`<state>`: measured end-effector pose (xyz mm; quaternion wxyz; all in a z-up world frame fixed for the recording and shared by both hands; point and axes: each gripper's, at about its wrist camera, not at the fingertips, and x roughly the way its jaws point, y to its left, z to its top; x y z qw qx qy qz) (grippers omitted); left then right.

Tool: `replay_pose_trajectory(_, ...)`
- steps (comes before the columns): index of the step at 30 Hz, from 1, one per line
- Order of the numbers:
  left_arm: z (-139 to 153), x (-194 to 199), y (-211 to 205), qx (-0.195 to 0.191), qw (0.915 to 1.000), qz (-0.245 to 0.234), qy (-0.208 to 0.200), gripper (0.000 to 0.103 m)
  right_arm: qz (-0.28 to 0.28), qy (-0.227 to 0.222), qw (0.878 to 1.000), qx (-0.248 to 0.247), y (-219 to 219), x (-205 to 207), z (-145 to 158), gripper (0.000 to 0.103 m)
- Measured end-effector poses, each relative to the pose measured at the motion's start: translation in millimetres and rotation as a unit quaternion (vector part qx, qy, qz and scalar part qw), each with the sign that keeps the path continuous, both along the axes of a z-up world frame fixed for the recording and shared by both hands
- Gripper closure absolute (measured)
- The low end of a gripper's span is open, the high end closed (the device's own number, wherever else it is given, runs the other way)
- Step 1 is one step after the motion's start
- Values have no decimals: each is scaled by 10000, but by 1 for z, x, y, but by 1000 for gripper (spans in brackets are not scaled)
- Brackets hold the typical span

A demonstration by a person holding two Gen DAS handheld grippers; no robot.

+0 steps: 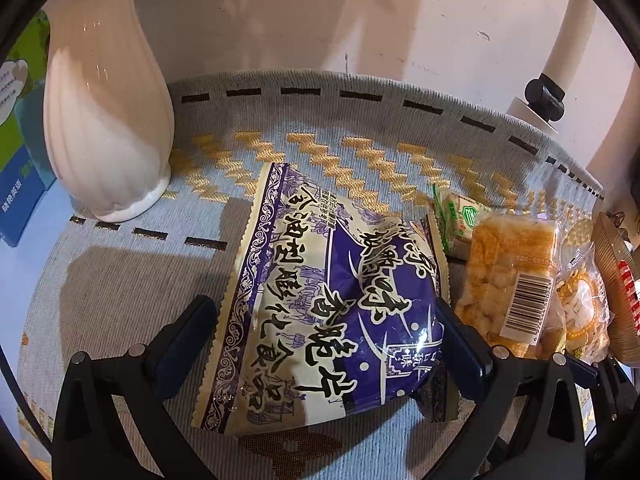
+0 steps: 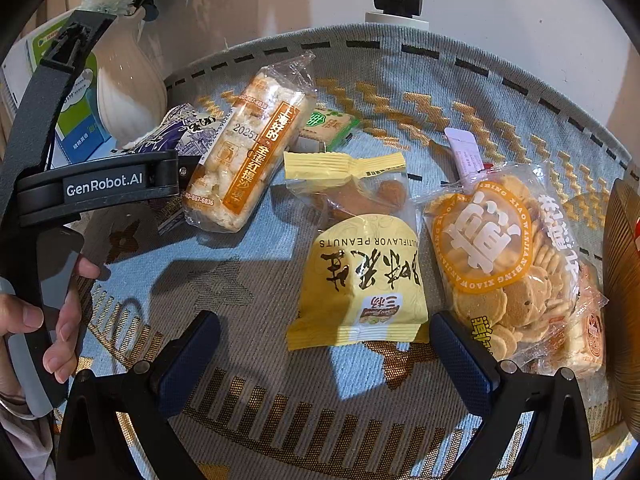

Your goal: Organize snacks

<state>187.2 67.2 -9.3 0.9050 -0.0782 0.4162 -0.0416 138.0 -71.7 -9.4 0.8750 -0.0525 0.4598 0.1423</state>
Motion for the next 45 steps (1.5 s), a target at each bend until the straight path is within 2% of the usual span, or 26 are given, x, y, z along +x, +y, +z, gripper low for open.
replay_pose_trajectory(45, -1, 0, 1, 63, 10000, -43, 16, 0, 24, 5, 10000, -16, 0, 0, 0, 0)
